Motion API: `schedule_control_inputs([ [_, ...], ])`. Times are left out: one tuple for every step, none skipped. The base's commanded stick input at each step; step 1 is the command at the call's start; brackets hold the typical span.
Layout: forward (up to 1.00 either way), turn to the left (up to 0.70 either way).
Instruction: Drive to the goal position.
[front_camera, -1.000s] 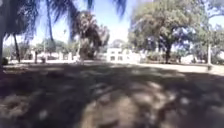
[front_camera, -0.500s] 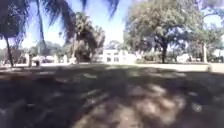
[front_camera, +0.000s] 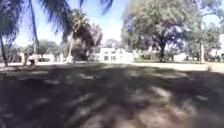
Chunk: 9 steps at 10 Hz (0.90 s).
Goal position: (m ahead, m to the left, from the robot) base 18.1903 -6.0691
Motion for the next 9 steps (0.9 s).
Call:
schedule_control_inputs([
  [0.70, 0.00],
  [0.70, 0.00],
  [0.70, 0.00],
  [0.70, 0.00],
  [0.70, 0.00],
  [0.70, 0.00],
  [0.70, 0.00],
  [0.70, 0.00],
  [0.70, 0.00],
])
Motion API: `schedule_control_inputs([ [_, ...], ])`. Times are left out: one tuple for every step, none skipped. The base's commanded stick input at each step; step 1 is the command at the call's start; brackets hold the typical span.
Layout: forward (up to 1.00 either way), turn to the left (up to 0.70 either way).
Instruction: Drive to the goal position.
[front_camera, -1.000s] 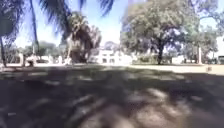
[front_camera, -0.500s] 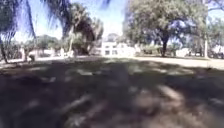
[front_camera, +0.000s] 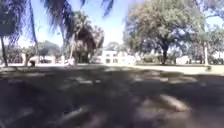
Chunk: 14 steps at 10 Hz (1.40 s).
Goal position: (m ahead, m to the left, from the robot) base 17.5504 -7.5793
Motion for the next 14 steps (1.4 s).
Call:
schedule_control_inputs([
  [0.70, 0.00],
  [0.70, 0.00],
  [0.70, 0.00],
  [0.70, 0.00],
  [0.70, 0.00],
  [0.70, 0.00],
  [0.70, 0.00],
  [0.70, 0.00],
  [0.70, -0.13],
  [0.70, -0.28],
  [0.70, -0.34],
  [0.70, -0.33],
  [0.70, 0.00],
  [0.70, 0.00],
])
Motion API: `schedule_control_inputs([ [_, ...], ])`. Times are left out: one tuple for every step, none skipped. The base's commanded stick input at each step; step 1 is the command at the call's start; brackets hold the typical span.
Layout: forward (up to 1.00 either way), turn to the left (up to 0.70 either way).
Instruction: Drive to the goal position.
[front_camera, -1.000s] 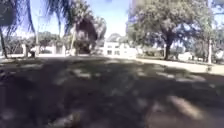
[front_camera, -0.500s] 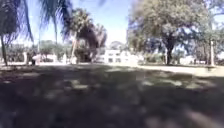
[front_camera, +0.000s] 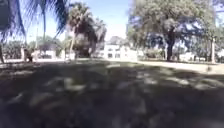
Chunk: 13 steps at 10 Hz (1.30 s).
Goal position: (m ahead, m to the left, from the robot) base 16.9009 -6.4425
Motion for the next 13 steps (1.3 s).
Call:
schedule_control_inputs([
  [0.70, 0.00],
  [0.70, -0.35],
  [0.70, -0.35],
  [0.70, 0.00],
  [0.70, 0.00],
  [0.70, 0.00],
  [0.70, 0.00],
  [0.70, 0.00],
  [0.70, 0.00],
  [0.70, 0.00],
  [0.70, 0.00],
  [0.70, 0.00],
  [0.70, 0.00],
])
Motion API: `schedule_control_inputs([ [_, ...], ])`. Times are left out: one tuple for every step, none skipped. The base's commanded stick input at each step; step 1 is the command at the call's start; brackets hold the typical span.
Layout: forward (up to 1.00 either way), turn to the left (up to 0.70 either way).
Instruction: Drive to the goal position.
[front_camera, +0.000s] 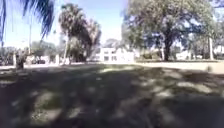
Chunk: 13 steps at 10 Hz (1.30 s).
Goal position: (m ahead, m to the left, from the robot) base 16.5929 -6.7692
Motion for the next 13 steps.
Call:
schedule_control_inputs([
  [0.70, -0.07],
  [0.70, -0.21],
  [0.70, -0.06],
  [0.70, -0.01],
  [0.70, 0.00],
  [0.70, 0.00],
  [0.70, 0.00],
  [0.70, 0.00],
  [0.70, 0.00],
  [0.70, -0.12],
  [0.70, -0.32],
  [0.70, -0.15],
  [0.70, 0.00],
])
